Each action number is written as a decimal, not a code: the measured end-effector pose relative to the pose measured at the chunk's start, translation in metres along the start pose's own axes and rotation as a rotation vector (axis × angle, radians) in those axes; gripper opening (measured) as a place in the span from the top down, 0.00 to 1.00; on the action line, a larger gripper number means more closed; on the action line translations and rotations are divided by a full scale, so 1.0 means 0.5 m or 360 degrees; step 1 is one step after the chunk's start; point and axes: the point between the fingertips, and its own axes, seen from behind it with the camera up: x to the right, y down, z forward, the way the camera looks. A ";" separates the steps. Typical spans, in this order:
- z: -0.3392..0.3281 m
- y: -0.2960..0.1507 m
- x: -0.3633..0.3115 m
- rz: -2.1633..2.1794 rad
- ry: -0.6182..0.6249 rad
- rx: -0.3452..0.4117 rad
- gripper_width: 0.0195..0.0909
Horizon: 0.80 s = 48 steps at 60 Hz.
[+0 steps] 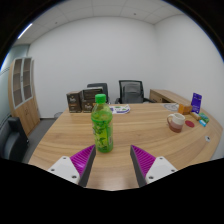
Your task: Pour water
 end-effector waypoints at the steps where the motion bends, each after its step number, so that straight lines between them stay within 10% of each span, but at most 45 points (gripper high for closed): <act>1: 0.013 0.002 -0.015 -0.0001 -0.0009 0.0000 0.30; 30: 0.249 -0.074 -0.070 0.0054 0.0066 0.0138 0.32; 48: 0.280 -0.080 -0.068 0.0032 0.0072 0.0235 0.67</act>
